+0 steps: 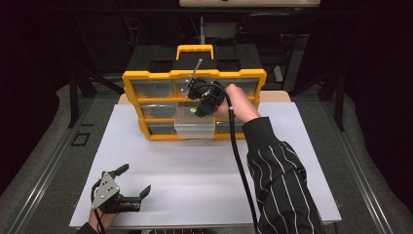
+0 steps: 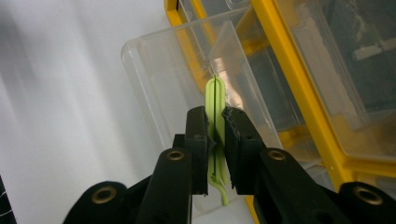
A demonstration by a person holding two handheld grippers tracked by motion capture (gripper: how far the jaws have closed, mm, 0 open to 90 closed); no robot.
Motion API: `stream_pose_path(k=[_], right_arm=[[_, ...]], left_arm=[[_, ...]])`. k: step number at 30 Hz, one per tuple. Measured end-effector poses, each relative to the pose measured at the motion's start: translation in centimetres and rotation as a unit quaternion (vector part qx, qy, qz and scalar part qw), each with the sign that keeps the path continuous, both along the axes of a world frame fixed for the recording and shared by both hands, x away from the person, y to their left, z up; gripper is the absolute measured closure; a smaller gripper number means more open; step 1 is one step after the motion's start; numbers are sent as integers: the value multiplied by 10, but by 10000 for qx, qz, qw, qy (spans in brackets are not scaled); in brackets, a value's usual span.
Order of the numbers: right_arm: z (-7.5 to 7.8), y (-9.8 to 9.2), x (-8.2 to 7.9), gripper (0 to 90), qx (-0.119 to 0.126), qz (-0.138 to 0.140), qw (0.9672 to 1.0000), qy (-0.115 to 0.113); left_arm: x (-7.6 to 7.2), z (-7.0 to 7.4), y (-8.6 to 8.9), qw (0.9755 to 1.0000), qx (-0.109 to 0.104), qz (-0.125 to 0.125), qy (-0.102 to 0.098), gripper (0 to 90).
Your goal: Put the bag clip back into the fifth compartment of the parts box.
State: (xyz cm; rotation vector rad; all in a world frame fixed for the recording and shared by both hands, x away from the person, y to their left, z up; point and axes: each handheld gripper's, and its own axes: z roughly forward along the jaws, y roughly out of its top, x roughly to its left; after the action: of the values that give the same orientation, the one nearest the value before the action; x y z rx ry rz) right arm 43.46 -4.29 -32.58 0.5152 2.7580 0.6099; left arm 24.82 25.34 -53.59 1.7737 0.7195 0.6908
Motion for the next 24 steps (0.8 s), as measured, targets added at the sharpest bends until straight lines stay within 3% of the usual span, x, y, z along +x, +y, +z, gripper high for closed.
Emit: stream_pose_path(k=[14, 17, 23, 24], right_arm=[[-14, 11, 7, 792, -43, -90, 9999, -19], [-15, 11, 8, 613, 52, -244, 9997, -24], [-12, 2, 7, 357, 293, -559, 9980, 11], [-11, 0, 6, 277, 331, -609, 9976, 49]], left_arm=[[-1, 0, 0, 10000, -1, -13, -10, 3], [-1, 0, 0, 10000, -22, -18, -10, 3], [-1, 0, 0, 10000, -20, -30, -18, 3], [0, 0, 0, 10000, -2, -38, -25, 2]])
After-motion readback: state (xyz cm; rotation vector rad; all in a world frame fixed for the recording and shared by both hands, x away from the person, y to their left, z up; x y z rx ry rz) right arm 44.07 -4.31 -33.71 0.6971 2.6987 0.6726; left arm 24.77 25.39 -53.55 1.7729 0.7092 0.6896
